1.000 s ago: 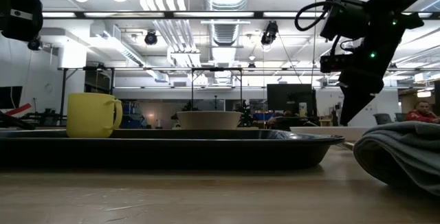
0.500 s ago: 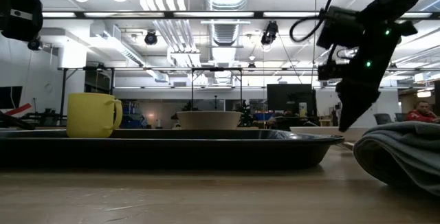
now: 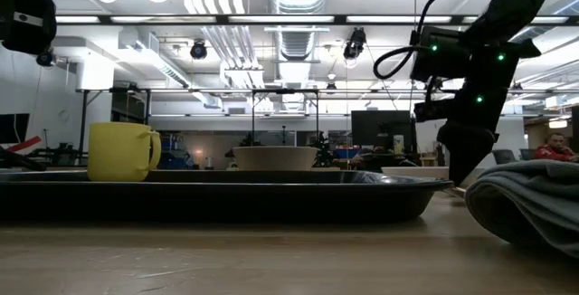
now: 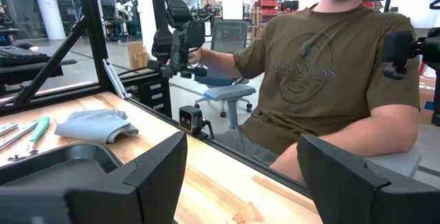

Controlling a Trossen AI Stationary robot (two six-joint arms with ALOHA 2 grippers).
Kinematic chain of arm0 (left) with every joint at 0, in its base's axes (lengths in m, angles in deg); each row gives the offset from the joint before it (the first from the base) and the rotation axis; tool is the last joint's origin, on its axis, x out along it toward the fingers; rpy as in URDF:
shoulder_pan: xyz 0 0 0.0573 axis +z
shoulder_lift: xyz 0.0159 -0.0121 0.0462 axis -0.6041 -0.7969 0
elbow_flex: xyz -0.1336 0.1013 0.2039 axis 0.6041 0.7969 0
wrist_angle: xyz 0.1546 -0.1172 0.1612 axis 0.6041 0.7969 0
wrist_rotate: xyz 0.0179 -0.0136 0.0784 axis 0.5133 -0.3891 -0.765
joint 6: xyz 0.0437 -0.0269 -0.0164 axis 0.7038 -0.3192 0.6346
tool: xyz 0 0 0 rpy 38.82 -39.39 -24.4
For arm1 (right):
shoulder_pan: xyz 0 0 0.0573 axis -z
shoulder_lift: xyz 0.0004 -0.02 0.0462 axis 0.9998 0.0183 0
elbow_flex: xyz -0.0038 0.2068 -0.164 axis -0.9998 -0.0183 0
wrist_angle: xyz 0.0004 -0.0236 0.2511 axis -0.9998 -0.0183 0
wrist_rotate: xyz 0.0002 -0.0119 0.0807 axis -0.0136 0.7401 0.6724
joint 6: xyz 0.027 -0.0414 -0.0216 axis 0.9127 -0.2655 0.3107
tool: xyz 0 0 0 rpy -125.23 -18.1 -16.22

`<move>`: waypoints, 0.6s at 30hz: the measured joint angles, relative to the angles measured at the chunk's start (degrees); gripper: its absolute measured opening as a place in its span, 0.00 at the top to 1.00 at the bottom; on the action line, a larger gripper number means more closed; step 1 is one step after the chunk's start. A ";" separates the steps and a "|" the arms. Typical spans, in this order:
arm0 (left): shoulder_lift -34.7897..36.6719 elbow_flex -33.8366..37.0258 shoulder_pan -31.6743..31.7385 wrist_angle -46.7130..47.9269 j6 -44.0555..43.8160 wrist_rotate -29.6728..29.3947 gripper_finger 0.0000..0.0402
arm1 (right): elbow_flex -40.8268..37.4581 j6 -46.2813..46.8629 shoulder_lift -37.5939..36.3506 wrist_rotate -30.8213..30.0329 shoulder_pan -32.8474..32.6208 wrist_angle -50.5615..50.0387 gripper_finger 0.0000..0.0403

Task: Set up tray
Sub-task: Put the white plate on the black serving tray below the yellow cup

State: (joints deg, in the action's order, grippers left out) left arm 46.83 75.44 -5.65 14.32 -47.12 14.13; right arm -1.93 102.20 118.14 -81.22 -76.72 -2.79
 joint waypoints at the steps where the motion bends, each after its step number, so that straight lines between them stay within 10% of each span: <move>1: 0.00 0.00 -0.01 0.01 -0.02 0.02 0.37 | -0.01 -0.11 -0.57 0.01 0.00 -0.05 0.83; 18: 0.00 -0.01 0.01 0.00 -0.02 0.02 0.37 | -0.20 -3.09 -1.28 -0.63 0.24 2.48 0.83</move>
State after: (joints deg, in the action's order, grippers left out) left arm 46.83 75.44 -5.64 14.33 -47.15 14.14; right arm -2.14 99.11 116.86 -81.85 -76.48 -0.30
